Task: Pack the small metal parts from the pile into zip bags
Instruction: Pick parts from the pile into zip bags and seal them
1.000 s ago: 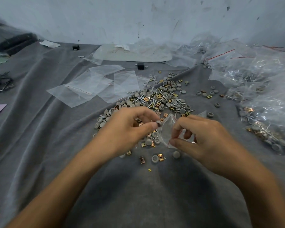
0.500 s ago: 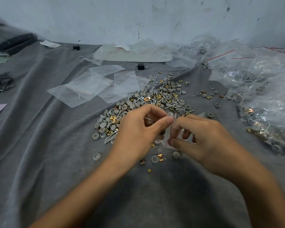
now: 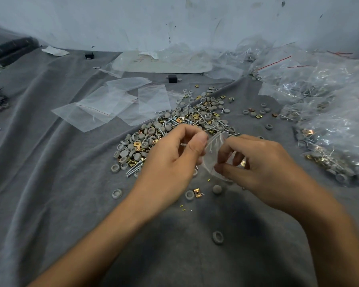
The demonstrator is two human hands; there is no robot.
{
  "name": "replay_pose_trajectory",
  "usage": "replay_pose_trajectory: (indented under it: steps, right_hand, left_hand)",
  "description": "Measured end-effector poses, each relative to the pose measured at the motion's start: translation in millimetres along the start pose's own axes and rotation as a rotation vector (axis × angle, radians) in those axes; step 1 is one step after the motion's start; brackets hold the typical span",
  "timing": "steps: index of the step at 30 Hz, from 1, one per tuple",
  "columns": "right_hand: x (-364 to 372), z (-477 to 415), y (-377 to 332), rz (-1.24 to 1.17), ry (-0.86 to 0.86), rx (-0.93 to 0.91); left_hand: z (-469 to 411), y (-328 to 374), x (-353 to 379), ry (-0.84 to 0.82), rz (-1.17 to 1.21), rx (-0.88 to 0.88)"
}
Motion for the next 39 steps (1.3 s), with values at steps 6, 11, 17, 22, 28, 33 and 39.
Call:
replay_pose_trajectory:
  steps: [6,11,17,22,28,33,39]
  right_hand:
    - [-7,2,6,-0.001,0.037,0.026]
    - [-7,2,7,-0.007,0.027,0.033]
    - [0,2,2,0.005,-0.023,0.0]
    - [5,2,-2,0.023,-0.075,-0.023]
    - [1,2,3,0.006,-0.03,-0.014]
    - [-11,3,13,-0.028,0.045,0.032]
    - [-16,4,17,-0.037,0.046,0.053]
  left_hand:
    - [34,-9,7,-0.535,-0.772,0.058]
    - [34,-11,13,-0.464,-0.875,0.152]
    - [12,-6,-10,-0.102,-0.458,0.108]
    - [14,-12,-1,-0.103,-0.336,0.11]
    - [11,-10,-3,-0.062,-0.136,0.112]
    - [24,-4,11,-0.323,-0.56,0.192]
    - [53,-10,50,-0.799,-0.744,0.202]
Point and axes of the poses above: each hand's wrist, its own z-axis away from the middle knuckle, its own x-axis out of the palm, y = z × x, the point moved 6 cm from there along -z, towards the middle knuckle, and after that the axes turned 6 degrees about x, right-handed, at the moved point
